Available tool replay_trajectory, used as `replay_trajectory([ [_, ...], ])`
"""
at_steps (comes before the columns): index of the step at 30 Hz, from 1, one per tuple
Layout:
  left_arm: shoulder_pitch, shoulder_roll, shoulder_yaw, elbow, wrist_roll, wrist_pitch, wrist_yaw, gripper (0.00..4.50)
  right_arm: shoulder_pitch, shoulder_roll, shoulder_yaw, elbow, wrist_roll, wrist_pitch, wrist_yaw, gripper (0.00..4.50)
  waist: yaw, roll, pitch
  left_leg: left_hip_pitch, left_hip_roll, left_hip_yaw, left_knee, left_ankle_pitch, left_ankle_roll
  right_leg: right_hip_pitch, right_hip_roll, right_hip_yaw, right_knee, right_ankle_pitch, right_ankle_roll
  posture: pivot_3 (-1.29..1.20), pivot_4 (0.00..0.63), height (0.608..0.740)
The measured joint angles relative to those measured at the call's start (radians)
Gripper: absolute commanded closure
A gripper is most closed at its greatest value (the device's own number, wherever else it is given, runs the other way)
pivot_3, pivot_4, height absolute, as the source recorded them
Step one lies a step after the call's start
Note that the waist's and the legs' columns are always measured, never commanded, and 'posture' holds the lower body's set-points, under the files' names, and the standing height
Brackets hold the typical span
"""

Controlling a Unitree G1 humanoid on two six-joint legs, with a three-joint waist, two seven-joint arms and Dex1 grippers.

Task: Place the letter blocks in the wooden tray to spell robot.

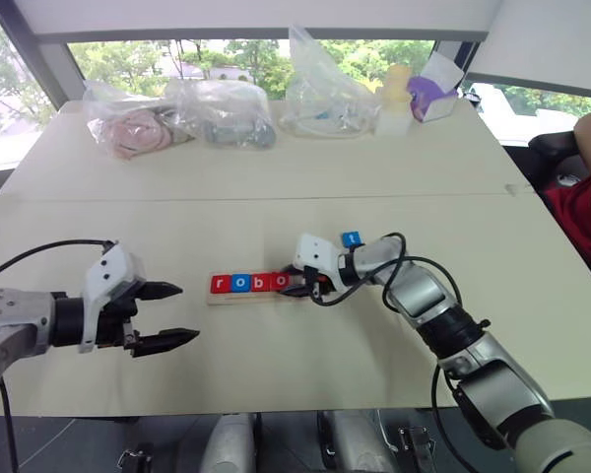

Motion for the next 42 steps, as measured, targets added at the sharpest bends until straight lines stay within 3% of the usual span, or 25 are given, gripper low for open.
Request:
replay_trajectory([
  [7, -0.019, -0.015, -0.017, 0.016, 0.012, -0.008, 0.011, 0.0, -0.004, 0.0, 0.0, 0.015, -0.017, -0.039, 0.008, 3.36, 0.0, 0.0, 0.0, 0.0, 0.0, 0.0, 0.0, 0.0, 0.0, 0.0, 0.0, 0.0, 0.0, 0.0, 0.0, 0.0, 0.15, 0.735],
  [14, -0.023, -0.023, -0.04, 0.015, 0.013, -0.008, 0.024, 0.0, -0.003, 0.011, -0.005, 0.016, -0.018, -0.039, -0.011, 0.02, 0.0, 0.0, 0.0, 0.0, 0.0, 0.0, 0.0, 0.0, 0.0, 0.0, 0.0, 0.0, 0.0, 0.0, 0.0, 0.0, 0.15, 0.735],
  [20, -0.036, -0.024, -0.044, 0.016, 0.013, -0.009, 0.026, 0.0, -0.017, 0.031, -0.081, 0.017, 0.005, -0.026, -0.058, 0.02, 0.0, 0.0, 0.0, 0.0, 0.0, 0.0, 0.0, 0.0, 0.0, 0.0, 0.0, 0.0, 0.0, 0.0, 0.0, 0.0, 0.15, 0.735],
  [24, -0.081, -0.061, -0.046, 0.014, -0.007, -0.002, 0.048, 0.0, -0.022, 0.021, -0.198, 0.006, 0.053, 0.02, -0.114, 0.02, 0.004, 0.0, 0.0, 0.0, 0.0, -0.001, 0.0, 0.0, 0.0, 0.0, -0.001, 0.0, 0.0, 0.0, 0.0, 0.0, 0.15, 0.735],
  [30, -0.233, -0.143, -0.061, 0.008, -0.095, 0.028, 0.109, 0.0, 0.026, -0.003, -0.376, -0.08, 0.028, 0.177, -0.392, 0.02, 0.005, -0.001, 0.0, 0.0, -0.001, -0.001, 0.0, 0.0, 0.0, 0.0, -0.002, 0.0, 0.0, 0.0, 0.0, 0.0, 0.15, 0.735],
  [36, -0.392, -0.245, -0.225, 0.058, -0.06, 0.001, 0.139, 0.0, 0.205, 0.081, -0.488, -0.248, 0.023, 0.478, -0.637, 0.02, 0.0, 0.0, -0.001, 0.0, -0.001, 0.0, 0.0, 0.0, 0.0, 0.0, 0.002, 0.001, 0.002, 0.0, 0.0, 0.0, 0.15, 0.735],
  [42, -0.543, -0.291, -0.371, 0.226, 0.098, -0.122, 0.115, 0.0, 0.253, 0.158, -0.487, -0.349, 0.025, 0.549, -0.752, 0.02, 0.0, 0.0, -0.001, 0.0, -0.002, 0.001, 0.0, 0.0, -0.001, 0.0, 0.004, 0.001, 0.002, 0.0, 0.0, 0.0, 0.15, 0.735],
])
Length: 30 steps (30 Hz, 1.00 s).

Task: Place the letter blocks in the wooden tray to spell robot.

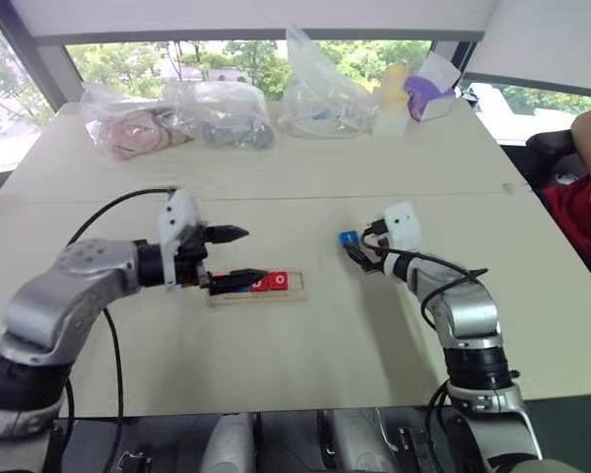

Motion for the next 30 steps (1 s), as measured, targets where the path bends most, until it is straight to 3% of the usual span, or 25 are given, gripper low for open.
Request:
replay_trajectory([
  [9, -0.047, -0.048, -0.071, 0.08, 0.115, -0.095, -0.027, 0.0, 0.021, 0.098, 0.024, 0.026, -0.002, -0.031, -0.102, 0.02, -0.001, 0.0, 0.0, -0.001, 0.001, 0.0, 0.0, 0.0, 0.0, -0.001, -0.001, 0.0, 0.0, 0.0, 0.0, 0.0, 0.15, 0.735],
  [12, -0.04, -0.051, -0.073, 0.086, 0.134, -0.1, -0.029, 0.0, 0.002, 0.118, 0.026, 0.08, -0.008, -0.081, -0.136, 0.89, -0.002, 0.0, 0.0, -0.001, 0.001, 0.0, 0.0, 0.0, 0.0, -0.001, -0.001, 0.0, 0.0, 0.0, 0.0, 0.0, 0.15, 0.735],
  [17, -0.019, -0.052, -0.073, 0.083, 0.14, -0.1, -0.029, 0.0, -0.013, 0.117, 0.029, 0.132, -0.014, -0.138, -0.148, 3.3, -0.003, 0.0, 0.0, 0.0, 0.001, 0.0, 0.0, 0.0, 0.0, 0.0, -0.001, 0.0, 0.0, 0.0, 0.0, 0.0, 0.15, 0.735],
  [23, -0.011, -0.081, -0.075, 0.04, 0.133, -0.092, -0.026, 0.0, -0.01, 0.101, 0.055, 0.125, -0.034, -0.148, -0.164, 3.3, -0.001, 0.0, 0.0, -0.001, 0.001, 0.0, 0.0, 0.0, 0.0, 0.0, -0.001, 0.0, 0.0, 0.0, 0.0, 0.0, 0.15, 0.735],
  [30, -0.018, -0.102, -0.119, 0.03, 0.145, -0.095, -0.049, 0.0, 0.098, 0.16, 0.014, -0.14, -0.028, 0.053, -0.252, 3.3, 0.003, 0.0, 0.0, -0.002, 0.001, -0.001, 0.0, 0.0, 0.0, -0.001, -0.001, 0.0, 0.0, 0.0, 0.0, 0.0, 0.15, 0.735],
])
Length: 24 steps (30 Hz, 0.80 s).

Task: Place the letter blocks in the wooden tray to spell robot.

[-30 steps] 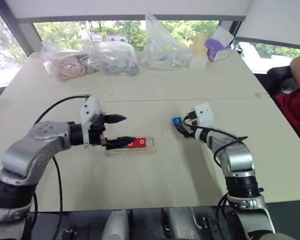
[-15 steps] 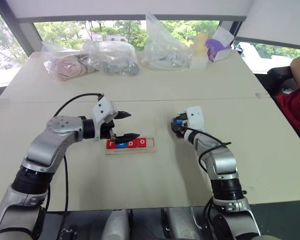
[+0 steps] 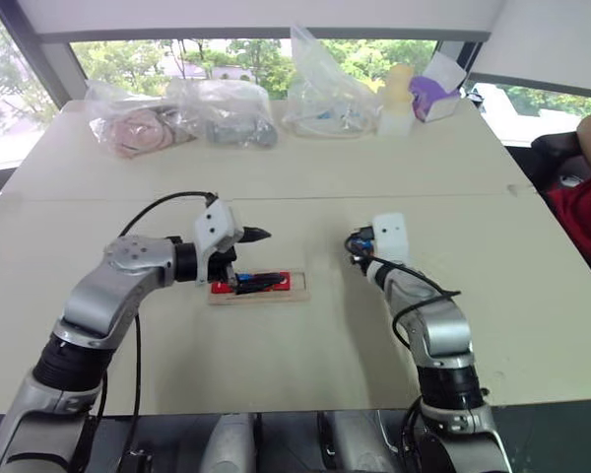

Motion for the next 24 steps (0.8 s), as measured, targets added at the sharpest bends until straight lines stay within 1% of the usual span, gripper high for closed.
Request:
replay_trajectory([
  [4, -0.041, -0.011, -0.024, 0.028, 0.011, -0.005, -0.022, 0.0, 0.04, 0.042, -0.017, -0.131, 0.005, 0.137, -0.039, 3.3, -0.002, 0.0, 0.0, 0.0, 0.0, 0.0, 0.0, 0.0, 0.0, 0.0, 0.0, 0.0, 0.0, 0.0, 0.0, 0.0, 0.15, 0.735],
  [10, -0.071, -0.034, -0.037, 0.11, 0.034, -0.04, -0.062, 0.0, 0.081, 0.106, -0.037, -0.212, 0.003, 0.251, -0.088, 3.3, -0.002, 0.0, 0.0, 0.0, 0.0, 0.0, 0.0, 0.0, 0.0, 0.0, 0.001, 0.0, 0.0, 0.0, 0.0, 0.0, 0.15, 0.735],
  [11, -0.075, -0.039, -0.041, 0.118, 0.037, -0.044, -0.064, 0.0, 0.079, 0.111, -0.043, -0.214, 0.005, 0.255, -0.092, 2.26, -0.002, 0.0, 0.0, 0.0, 0.0, 0.0, 0.0, 0.0, 0.0, 0.0, 0.001, 0.0, 0.0, 0.0, 0.0, 0.0, 0.15, 0.735],
  [13, -0.088, -0.047, -0.048, 0.13, 0.041, -0.048, -0.071, 0.0, 0.077, 0.12, -0.056, -0.215, 0.018, 0.267, -0.09, 1.28, -0.002, 0.0, 0.0, 0.0, 0.0, 0.0, 0.0, 0.0, 0.0, 0.0, 0.0, 0.0, 0.0, 0.0, 0.0, 0.0, 0.15, 0.735],
  [14, -0.093, -0.048, -0.049, 0.133, 0.043, -0.051, -0.077, 0.0, 0.076, 0.121, -0.06, -0.217, 0.031, 0.274, -0.086, 0.87, -0.002, 0.0, 0.0, 0.001, 0.0, 0.0, 0.0, 0.0, 0.0, 0.001, 0.0, 0.0, 0.0, 0.0, 0.0, 0.0, 0.15, 0.735],
  [15, -0.095, -0.048, -0.049, 0.133, 0.045, -0.053, -0.083, 0.0, 0.075, 0.121, -0.063, -0.219, 0.042, 0.28, -0.079, 0.33, -0.002, -0.001, -0.001, 0.001, 0.0, 0.0, 0.0, 0.0, 0.0, 0.001, 0.0, 0.0, 0.0, 0.0, 0.0, 0.0, 0.15, 0.735],
  [16, -0.095, -0.048, -0.049, 0.135, 0.048, -0.056, -0.087, 0.0, 0.074, 0.121, -0.063, -0.221, 0.048, 0.283, -0.073, 0.06, -0.001, -0.001, -0.001, 0.001, 0.0, 0.0, 0.0, 0.0, 0.0, 0.002, 0.0, 0.0, 0.0, 0.0, 0.0, 0.0, 0.15, 0.735],
  [18, -0.094, -0.041, -0.049, 0.135, 0.051, -0.058, -0.098, 0.0, 0.069, 0.09, -0.068, -0.217, 0.06, 0.266, -0.047, 0.06, 0.0, -0.001, -0.001, 0.001, 0.0, 0.0, 0.001, 0.0, 0.0, 0.002, 0.0, -0.001, -0.001, 0.0, 0.0, 0.0, 0.15, 0.735],
  [19, -0.091, -0.029, -0.049, 0.133, 0.051, -0.058, -0.106, 0.0, 0.07, 0.045, -0.069, -0.209, 0.063, 0.24, -0.026, 0.06, 0.0, -0.001, -0.001, 0.001, -0.001, 0.0, 0.001, 0.0, 0.0, 0.002, 0.0, 0.0, -0.001, 0.0, 0.0, 0.0, 0.15, 0.735],
  [20, -0.085, -0.006, -0.05, 0.126, 0.055, -0.058, -0.118, 0.0, 0.07, -0.032, -0.056, -0.202, 0.062, 0.193, 0.009, 0.06, -0.001, 0.0, 0.0, 0.0, -0.001, 0.001, 0.001, 0.0, 0.0, 0.001, -0.001, 0.0, -0.002, 0.0, 0.0, 0.0, 0.15, 0.735],
  [21, -0.068, 0.041, -0.051, 0.108, 0.058, -0.058, -0.14, 0.0, 0.066, -0.129, -0.049, -0.198, 0.065, 0.135, 0.062, 0.06, -0.003, 0.0, 0.0, 0.0, -0.001, 0.002, 0.001, 0.0, 0.0, 0.001, -0.001, 0.0, -0.003, 0.0, 0.0, 0.0, 0.15, 0.735],
  [22, -0.055, 0.078, -0.05, 0.095, 0.059, -0.053, -0.159, 0.0, 0.059, -0.182, -0.057, -0.199, 0.07, 0.096, 0.106, 0.06, -0.005, 0.0, 0.0, 0.001, -0.001, 0.003, 0.0, 0.0, 0.0, 0.001, -0.001, 0.001, -0.003, -0.001, 0.001, 0.0, 0.15, 0.735],
  [23, -0.038, 0.113, -0.039, 0.067, 0.044, -0.032, -0.179, 0.0, 0.042, -0.246, -0.08, -0.184, 0.094, 0.041, 0.186, 0.06, -0.007, 0.0, 0.0, 0.001, 0.0, 0.002, 0.0, 0.0, 0.0, 0.001, 0.0, 0.0, -0.003, -0.001, 0.001, 0.0, 0.15, 0.735],
  [24, -0.03, 0.126, -0.025, 0.04, 0.022, -0.012, -0.191, 0.0, 0.033, -0.301, -0.08, -0.165, 0.118, -0.002, 0.253, 0.06, -0.007, 0.0, 0.0, 0.001, 0.0, 0.002, -0.001, 0.0, 0.0, 0.001, 0.0, 0.0, -0.003, -0.001, 0.001, 0.0, 0.15, 0.735],
])
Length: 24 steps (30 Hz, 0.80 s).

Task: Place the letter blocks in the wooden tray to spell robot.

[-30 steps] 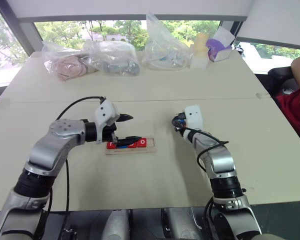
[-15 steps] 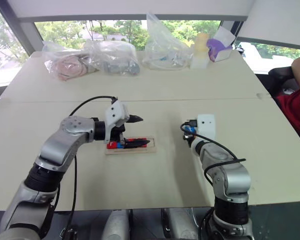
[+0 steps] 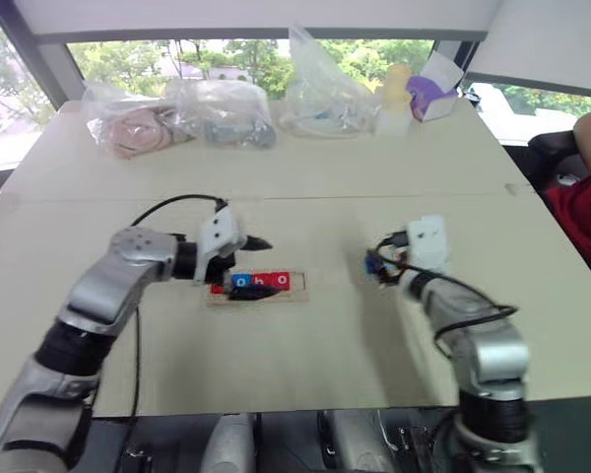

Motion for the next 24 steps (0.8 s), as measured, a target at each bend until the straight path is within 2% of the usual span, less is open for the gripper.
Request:
replay_trajectory([
  [2, 0.012, 0.019, 0.04, -0.068, -0.066, 0.05, -0.022, 0.0, -0.009, -0.137, 0.023, 0.066, 0.039, -0.144, 0.189, 0.06, 0.004, 0.0, 0.0, 0.0, 0.0, -0.001, 0.0, 0.0, 0.0, 0.001, 0.001, -0.001, 0.0, 0.0, 0.0, 0.0, 0.15, 0.735],
  [3, 0.026, 0.046, 0.056, -0.103, -0.089, 0.062, -0.032, 0.0, 0.007, -0.229, 0.048, 0.107, 0.057, -0.26, 0.332, 0.06, 0.007, 0.0, 0.0, 0.0, 0.0, -0.001, 0.0, 0.0, 0.0, 0.001, 0.002, -0.002, 0.0, -0.001, 0.0, 0.0, 0.15, 0.735],
  [5, 0.067, 0.116, 0.084, -0.138, -0.106, 0.075, -0.065, 0.0, 0.021, -0.327, 0.073, 0.191, 0.096, -0.411, 0.548, 0.06, 0.005, -0.001, 0.001, 0.0, 0.0, -0.001, 0.0, -0.001, 0.001, 0.002, 0.002, -0.002, -0.001, -0.001, 0.0, 0.0, 0.15, 0.735],
  [6, 0.084, 0.153, 0.094, -0.152, -0.114, 0.081, -0.083, 0.0, 0.019, -0.37, 0.081, 0.267, 0.116, -0.477, 0.65, 0.06, 0.004, 0.0, 0.001, 0.001, 0.0, -0.001, 0.0, -0.001, 0.001, 0.002, 0.001, -0.002, -0.001, -0.001, 0.001, 0.0, 0.15, 0.735],
  [9, 0.093, 0.193, 0.129, -0.179, -0.145, 0.097, -0.105, 0.0, -0.052, -0.398, 0.113, 0.499, 0.116, -0.633, 0.814, 0.06, 0.002, -0.001, 0.001, 0.001, 0.0, 0.0, 0.003, -0.001, 0.001, 0.003, 0.0, -0.001, -0.001, -0.001, 0.001, 0.0, 0.15, 0.735],
  [12, 0.093, 0.211, 0.162, -0.204, -0.169, 0.115, -0.097, 0.0, -0.176, -0.402, 0.172, 0.739, 0.068, -0.797, 0.926, 0.06, 0.002, 0.0, 0.002, 0.003, 0.0, 0.001, 0.004, -0.001, 0.001, 0.004, 0.0, 0.0, 0.0, -0.001, 0.0, 0.0, 0.15, 0.735],
  [17, 0.137, 0.231, 0.205, -0.234, -0.192, 0.157, -0.058, 0.0, -0.331, -0.355, 0.222, 1.056, 0.002, -0.986, 1.014, 0.06, 0.003, 0.0, 0.002, 0.002, 0.0, 0.0, 0.003, -0.001, 0.001, 0.004, 0.0, 0.0, 0.0, -0.001, 0.001, 0.0, 0.15, 0.735],
  [23, 0.176, 0.249, 0.248, -0.266, -0.219, 0.19, -0.022, 0.0, -0.454, -0.304, 0.263, 1.317, -0.06, -1.128, 1.067, 0.06, 0.005, 0.0, 0.003, 0.002, 0.0, -0.001, 0.003, 0.0, 0.001, 0.003, 0.0, 0.0, 0.001, -0.001, 0.0, 0.0, 0.15, 0.735],
  [24, 0.178, 0.251, 0.253, -0.268, -0.223, 0.192, -0.017, 0.0, -0.472, -0.298, 0.267, 1.346, -0.073, -1.147, 1.073, 0.29, 0.004, 0.0, 0.003, 0.003, 0.0, 0.0, 0.003, 0.0, 0.001, 0.004, 0.0, 0.0, 0.001, -0.001, 0.0, 0.0, 0.15, 0.735],
])
